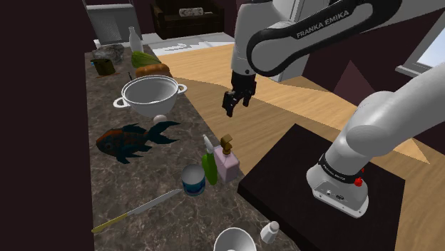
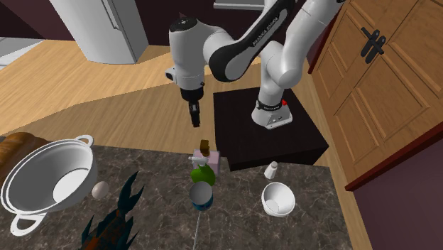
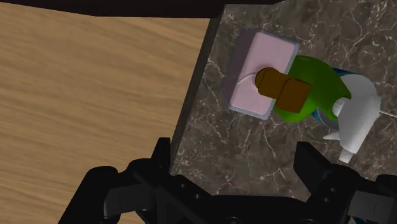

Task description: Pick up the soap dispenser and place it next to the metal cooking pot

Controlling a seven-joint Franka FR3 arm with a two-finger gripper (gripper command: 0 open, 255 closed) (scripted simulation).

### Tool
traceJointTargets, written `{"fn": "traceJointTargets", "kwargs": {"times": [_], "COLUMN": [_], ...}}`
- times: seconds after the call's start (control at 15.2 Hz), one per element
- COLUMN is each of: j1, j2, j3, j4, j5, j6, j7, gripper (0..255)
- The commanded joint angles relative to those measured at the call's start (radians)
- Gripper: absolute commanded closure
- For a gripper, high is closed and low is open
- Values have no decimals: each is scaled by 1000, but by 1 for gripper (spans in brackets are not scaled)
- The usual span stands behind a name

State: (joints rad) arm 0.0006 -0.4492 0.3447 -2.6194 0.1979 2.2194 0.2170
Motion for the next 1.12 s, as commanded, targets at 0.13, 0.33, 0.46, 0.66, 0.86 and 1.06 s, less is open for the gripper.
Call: {"fn": "traceJointTargets", "kwargs": {"times": [0.13,0.33,0.46,0.66,0.86,1.06], "j1": [-12,-28,-40,-45,-39,-31], "j2": [148,275,365,504,551,598], "j3": [62,105,128,140,128,112], "j4": [1,14,31,65,63,63], "j5": [-17,-62,-113,-220,-264,-314], "j6": [135,234,295,374,417,459], "j7": [80,155,218,330,362,398], "gripper": [0,0,0,0,0,0]}}
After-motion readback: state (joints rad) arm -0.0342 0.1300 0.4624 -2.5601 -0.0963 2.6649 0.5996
